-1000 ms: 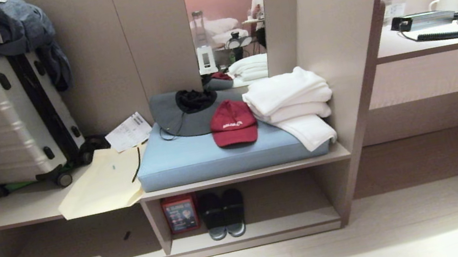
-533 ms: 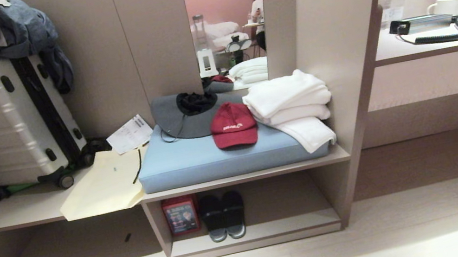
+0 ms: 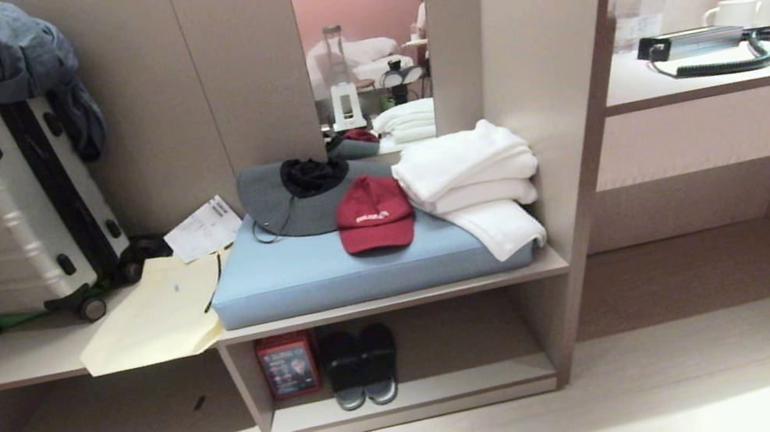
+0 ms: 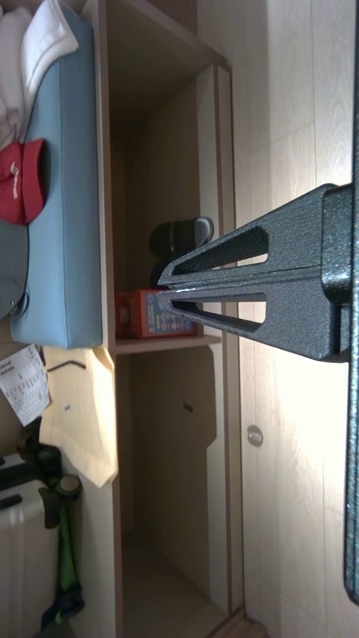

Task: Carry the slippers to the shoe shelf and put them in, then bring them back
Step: Place the slippers on the floor

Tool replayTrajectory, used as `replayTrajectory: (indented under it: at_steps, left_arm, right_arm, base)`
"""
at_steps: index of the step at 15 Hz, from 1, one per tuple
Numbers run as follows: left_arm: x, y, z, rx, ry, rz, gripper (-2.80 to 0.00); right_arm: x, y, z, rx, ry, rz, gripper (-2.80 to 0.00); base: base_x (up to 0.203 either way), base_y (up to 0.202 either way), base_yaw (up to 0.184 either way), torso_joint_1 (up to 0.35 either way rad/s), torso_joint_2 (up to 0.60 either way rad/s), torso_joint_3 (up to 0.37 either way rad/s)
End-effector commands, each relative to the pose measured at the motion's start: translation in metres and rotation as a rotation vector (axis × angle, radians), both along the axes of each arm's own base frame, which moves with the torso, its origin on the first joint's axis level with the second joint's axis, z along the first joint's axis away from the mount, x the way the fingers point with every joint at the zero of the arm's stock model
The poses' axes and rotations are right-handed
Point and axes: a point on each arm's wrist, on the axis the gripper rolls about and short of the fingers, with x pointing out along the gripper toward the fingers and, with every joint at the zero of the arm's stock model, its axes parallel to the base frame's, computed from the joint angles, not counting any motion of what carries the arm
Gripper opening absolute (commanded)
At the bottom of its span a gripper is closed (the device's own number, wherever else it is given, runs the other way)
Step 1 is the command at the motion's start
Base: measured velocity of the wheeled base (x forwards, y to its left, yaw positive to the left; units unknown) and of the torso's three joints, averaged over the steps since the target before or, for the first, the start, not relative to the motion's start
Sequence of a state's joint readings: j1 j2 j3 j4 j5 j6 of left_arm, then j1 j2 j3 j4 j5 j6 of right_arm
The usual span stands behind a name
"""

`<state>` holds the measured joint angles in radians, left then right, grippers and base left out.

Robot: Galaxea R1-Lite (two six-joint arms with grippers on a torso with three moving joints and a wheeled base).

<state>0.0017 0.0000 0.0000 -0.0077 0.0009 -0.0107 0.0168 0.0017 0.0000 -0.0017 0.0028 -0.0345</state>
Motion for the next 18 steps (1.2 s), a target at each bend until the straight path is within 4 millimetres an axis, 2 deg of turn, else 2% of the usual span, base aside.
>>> replayTrajectory:
  at_steps: [1,18]
  left_arm:
    - [0.0001,0.0000,0.0000,0.000,0.002,0.001,-2.80]
    - [0.0001,0.0000,0.0000,0.000,0.002,0.001,-2.80]
  right_arm:
    - [0.0001,0.0000,0.0000,-0.001,0.001,0.000,-2.80]
    - [0.0001,0.0000,0.0002,-0.004,0.000,0.000,-2.80]
  base:
    - [0.000,-0.198,-0.001,0.002,0.01,0.003]
    - [0.000,-0.196,0.002,0.003,0.00,0.002]
